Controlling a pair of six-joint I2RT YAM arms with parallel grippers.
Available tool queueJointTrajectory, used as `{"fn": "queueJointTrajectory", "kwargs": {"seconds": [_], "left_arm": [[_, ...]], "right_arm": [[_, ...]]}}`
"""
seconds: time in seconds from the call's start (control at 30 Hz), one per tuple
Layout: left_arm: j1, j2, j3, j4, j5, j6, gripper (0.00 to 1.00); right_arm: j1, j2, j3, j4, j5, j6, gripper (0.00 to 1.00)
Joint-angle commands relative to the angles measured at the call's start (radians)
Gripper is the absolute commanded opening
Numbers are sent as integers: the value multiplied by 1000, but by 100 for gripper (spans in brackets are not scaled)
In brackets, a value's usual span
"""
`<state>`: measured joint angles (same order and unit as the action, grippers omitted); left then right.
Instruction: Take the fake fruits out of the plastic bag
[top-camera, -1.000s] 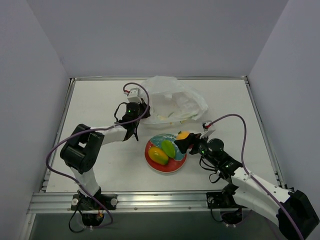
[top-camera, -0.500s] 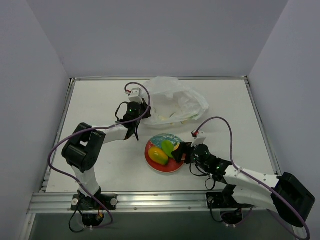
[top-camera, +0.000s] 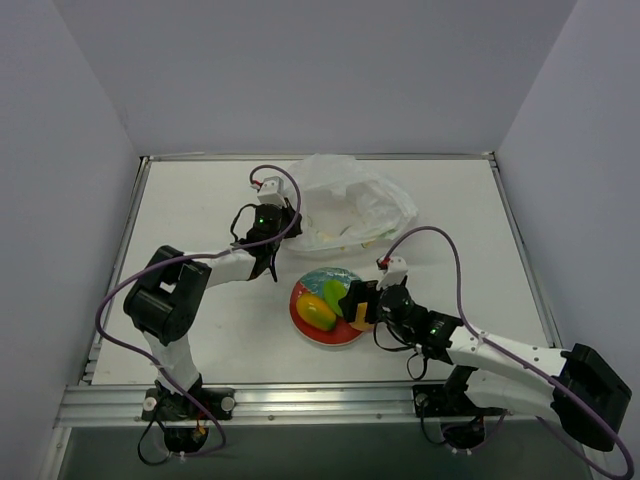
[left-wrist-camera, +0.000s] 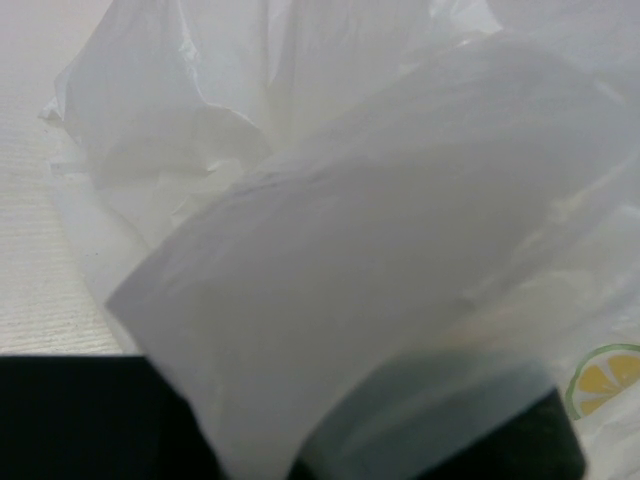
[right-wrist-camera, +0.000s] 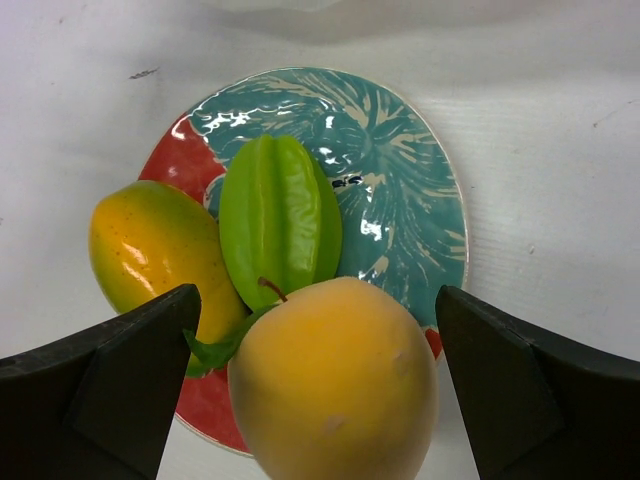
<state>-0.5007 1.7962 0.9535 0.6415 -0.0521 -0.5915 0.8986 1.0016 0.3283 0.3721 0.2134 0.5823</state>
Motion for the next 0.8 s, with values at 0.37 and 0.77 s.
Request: {"fn": "queueJointTrajectory", "kwargs": {"seconds": [0.37, 0.77], "left_arm": [[5, -54, 48, -5, -14, 10, 2], [5, -61, 47, -3, -14, 9, 2]], "right_arm": [[17, -204, 6, -252, 44, 77, 67], [52, -15, 31, -165, 75, 74, 49]]}}
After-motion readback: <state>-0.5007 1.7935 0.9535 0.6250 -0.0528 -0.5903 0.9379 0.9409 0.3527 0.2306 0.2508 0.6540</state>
